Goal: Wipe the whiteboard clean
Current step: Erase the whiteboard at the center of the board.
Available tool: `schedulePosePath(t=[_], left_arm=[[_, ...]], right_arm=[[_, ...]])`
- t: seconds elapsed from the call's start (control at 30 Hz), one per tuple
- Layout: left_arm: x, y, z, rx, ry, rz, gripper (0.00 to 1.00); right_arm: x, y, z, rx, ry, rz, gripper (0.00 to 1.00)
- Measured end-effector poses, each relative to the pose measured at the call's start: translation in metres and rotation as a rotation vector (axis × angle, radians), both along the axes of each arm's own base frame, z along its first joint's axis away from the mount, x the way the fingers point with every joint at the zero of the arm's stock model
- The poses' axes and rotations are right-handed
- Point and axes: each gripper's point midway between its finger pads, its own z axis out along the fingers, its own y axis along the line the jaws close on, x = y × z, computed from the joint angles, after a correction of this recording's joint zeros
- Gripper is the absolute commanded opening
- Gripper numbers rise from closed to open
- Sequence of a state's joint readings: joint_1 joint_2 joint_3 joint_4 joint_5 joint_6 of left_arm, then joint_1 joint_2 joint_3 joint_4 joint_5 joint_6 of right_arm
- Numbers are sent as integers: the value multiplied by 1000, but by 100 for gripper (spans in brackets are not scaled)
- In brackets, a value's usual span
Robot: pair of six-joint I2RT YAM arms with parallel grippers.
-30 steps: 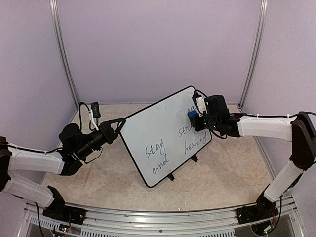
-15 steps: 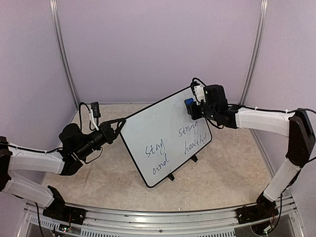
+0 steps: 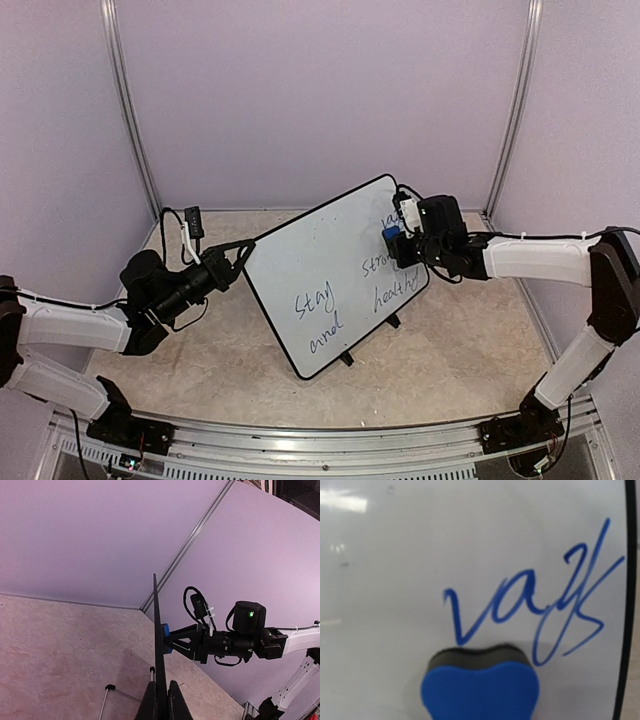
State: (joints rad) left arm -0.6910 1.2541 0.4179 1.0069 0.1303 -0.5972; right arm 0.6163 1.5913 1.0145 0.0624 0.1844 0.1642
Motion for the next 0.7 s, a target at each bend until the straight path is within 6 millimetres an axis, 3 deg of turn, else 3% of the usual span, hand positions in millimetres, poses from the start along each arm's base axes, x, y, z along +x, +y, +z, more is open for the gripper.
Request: schedulePosePath(t=[0.1, 0.37, 0.5, 0.7], left_arm=[[0, 0, 0, 0, 0, 1, 0], [0, 0, 0, 2, -2, 0, 0], [0, 0, 0, 2, -2, 0, 0], [1, 0, 0, 1, 1, 0, 0]], right_arm=[[6, -1, 5, -17, 2, -10, 23], [30, 8, 43, 3, -58, -25, 23], [28, 6, 37, 11, -61, -26, 23], [1, -13, -12, -26, 18, -37, 23]])
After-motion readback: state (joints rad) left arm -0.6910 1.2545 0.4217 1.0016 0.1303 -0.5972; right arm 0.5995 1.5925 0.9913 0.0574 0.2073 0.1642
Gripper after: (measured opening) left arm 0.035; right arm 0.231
